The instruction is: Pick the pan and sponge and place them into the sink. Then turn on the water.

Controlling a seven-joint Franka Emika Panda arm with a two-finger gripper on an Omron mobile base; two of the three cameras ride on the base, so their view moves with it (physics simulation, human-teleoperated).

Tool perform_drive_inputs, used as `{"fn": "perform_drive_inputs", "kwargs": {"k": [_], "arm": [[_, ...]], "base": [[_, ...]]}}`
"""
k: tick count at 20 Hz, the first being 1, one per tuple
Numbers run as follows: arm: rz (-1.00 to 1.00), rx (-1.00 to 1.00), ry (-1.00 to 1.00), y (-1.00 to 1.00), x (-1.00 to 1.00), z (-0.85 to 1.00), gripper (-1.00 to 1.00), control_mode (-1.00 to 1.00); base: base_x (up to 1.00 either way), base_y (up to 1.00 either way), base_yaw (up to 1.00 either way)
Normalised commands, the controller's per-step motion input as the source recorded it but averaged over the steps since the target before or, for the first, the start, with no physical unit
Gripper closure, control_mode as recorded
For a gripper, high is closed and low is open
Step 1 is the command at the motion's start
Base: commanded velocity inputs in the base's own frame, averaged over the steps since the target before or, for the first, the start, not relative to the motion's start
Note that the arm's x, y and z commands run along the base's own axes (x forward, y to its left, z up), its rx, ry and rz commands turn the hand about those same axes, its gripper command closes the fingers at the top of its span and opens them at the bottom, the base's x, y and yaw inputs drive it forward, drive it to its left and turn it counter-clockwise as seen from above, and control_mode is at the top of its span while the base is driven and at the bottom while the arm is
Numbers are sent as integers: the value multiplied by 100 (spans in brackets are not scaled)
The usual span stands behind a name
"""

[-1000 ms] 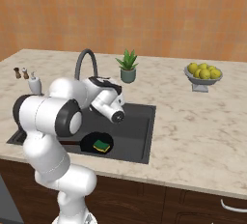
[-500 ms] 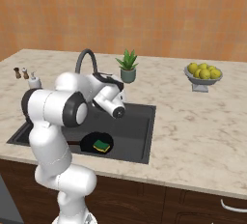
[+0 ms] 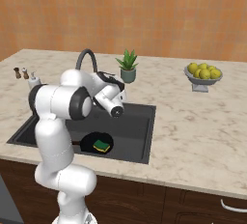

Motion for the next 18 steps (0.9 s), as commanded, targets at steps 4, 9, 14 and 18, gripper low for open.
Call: {"fn": "perform_drive_inputs", "kwargs": {"k": [4,9,14,18], "arm": [[-6,0,0,3,25,-14,-100,-100],[-5,0,0,0,30,-18,-100,-100],[-3,0,0,0,29,-12,-100,-100],[-1,0,0,0,36,-8,-100,-100]], "base": [[0,0,0],[0,0,0],[0,0,0],[0,0,0]]}}
